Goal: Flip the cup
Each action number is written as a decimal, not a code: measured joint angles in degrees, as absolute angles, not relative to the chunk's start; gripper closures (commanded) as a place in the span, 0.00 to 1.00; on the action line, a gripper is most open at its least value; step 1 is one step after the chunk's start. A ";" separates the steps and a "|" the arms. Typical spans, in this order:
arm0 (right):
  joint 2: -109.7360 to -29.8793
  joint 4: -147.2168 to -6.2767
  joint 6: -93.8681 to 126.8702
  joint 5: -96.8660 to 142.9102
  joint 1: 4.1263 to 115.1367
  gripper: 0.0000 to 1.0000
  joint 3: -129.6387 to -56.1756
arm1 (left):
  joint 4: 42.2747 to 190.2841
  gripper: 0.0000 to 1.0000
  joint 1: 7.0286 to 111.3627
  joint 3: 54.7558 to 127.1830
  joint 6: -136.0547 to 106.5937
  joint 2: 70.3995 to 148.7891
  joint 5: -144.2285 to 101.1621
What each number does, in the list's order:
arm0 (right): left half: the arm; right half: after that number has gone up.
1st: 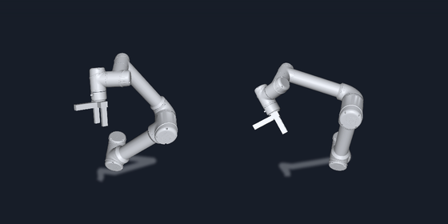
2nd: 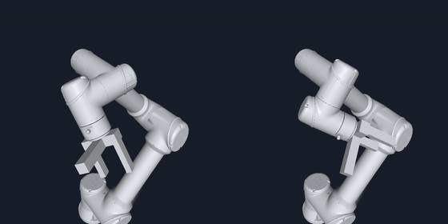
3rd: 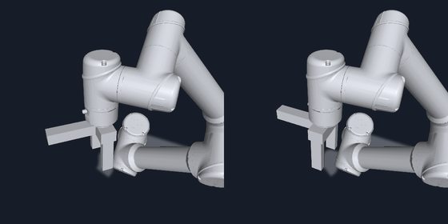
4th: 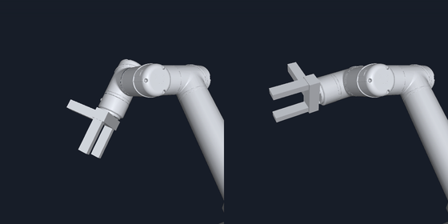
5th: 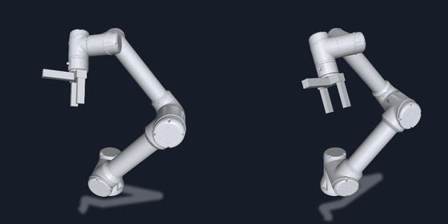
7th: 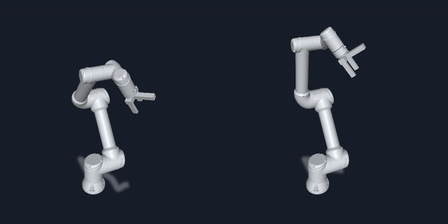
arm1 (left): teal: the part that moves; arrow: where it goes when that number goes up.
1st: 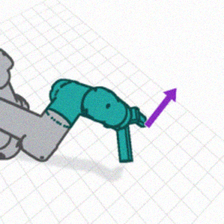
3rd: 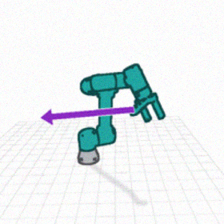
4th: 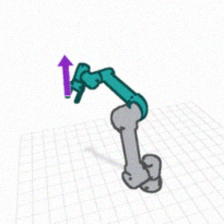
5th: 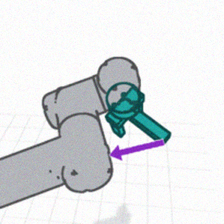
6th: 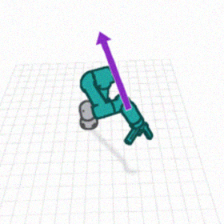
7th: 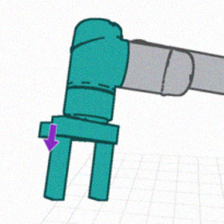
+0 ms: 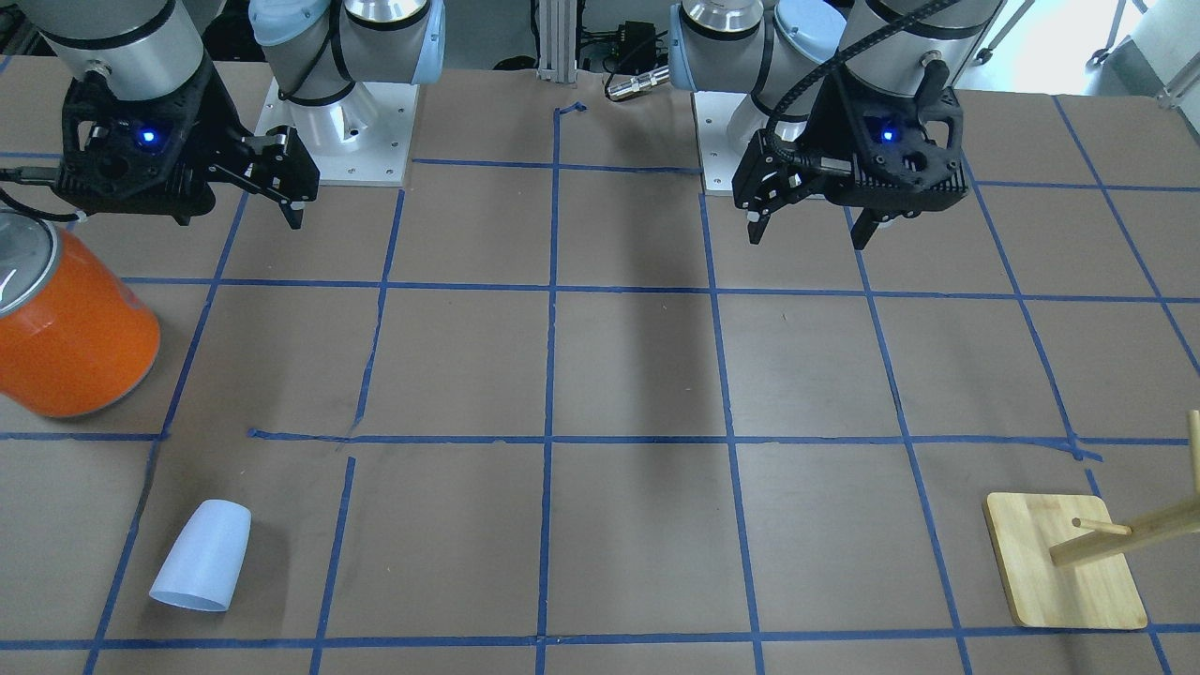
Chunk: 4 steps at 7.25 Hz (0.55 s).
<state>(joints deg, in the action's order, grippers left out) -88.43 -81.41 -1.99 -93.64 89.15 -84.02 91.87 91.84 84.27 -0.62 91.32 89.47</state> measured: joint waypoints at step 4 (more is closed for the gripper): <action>-88.96 -82.22 0.24 -92.33 89.37 0.00 -84.01 | 91.93 0.00 91.76 84.37 -0.53 91.06 89.51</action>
